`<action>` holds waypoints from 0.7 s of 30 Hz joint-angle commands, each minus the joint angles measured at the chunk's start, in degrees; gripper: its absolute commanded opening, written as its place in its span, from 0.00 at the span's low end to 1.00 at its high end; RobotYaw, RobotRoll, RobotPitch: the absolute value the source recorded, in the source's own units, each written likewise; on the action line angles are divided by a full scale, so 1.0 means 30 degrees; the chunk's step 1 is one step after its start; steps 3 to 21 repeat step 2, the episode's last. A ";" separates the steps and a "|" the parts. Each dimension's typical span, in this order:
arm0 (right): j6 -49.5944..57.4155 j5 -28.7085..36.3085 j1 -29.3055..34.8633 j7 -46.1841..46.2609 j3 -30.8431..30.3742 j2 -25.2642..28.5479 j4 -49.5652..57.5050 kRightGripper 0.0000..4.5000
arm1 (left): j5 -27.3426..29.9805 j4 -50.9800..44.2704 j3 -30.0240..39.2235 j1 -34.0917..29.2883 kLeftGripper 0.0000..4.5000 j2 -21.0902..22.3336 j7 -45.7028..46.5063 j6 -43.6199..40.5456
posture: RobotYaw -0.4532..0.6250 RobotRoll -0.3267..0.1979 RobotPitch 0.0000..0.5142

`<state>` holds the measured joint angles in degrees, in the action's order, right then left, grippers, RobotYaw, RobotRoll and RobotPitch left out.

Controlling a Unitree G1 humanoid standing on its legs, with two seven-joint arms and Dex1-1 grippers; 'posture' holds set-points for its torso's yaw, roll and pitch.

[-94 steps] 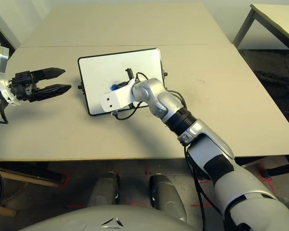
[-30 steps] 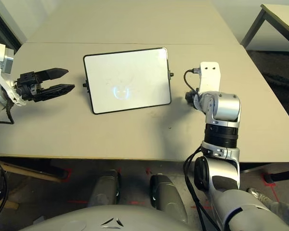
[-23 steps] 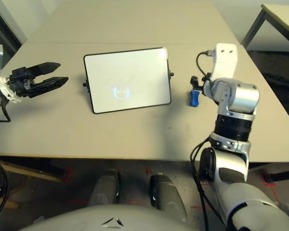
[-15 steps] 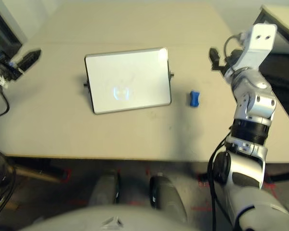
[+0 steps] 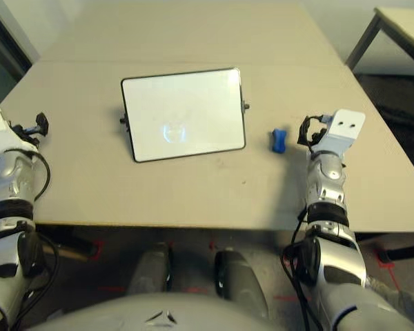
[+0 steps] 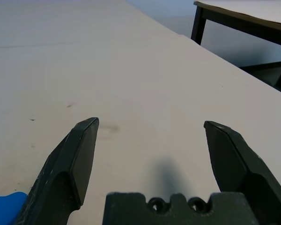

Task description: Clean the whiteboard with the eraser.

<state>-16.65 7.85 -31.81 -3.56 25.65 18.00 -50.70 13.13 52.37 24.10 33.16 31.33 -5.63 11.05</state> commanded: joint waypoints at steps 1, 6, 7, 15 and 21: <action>-0.0742 0.0466 -0.0125 -0.0064 -0.0022 0.0148 -0.0947 0.99 | -0.0239 0.0589 -0.0219 0.0816 1.00 -0.0154 0.0155 0.0451 | 0.71 0.62 0.15; -0.0907 0.0481 -0.0107 -0.0037 -0.0090 0.0099 -0.0997 0.99 | -0.0258 0.0773 -0.0284 0.1051 1.00 -0.0101 0.0109 0.0523 | 0.71 0.62 0.15; -0.0907 0.0481 -0.0107 -0.0037 -0.0090 0.0099 -0.0997 0.99 | -0.0258 0.0773 -0.0284 0.1051 1.00 -0.0101 0.0109 0.0523 | 0.71 0.62 0.15; -0.0907 0.0481 -0.0107 -0.0037 -0.0090 0.0099 -0.0997 0.99 | -0.0258 0.0773 -0.0284 0.1051 1.00 -0.0101 0.0109 0.0523 | 0.71 0.62 0.15; -0.0907 0.0481 -0.0107 -0.0037 -0.0090 0.0099 -0.0997 0.99 | -0.0258 0.0773 -0.0284 0.1051 1.00 -0.0101 0.0109 0.0523 | 0.71 0.62 0.15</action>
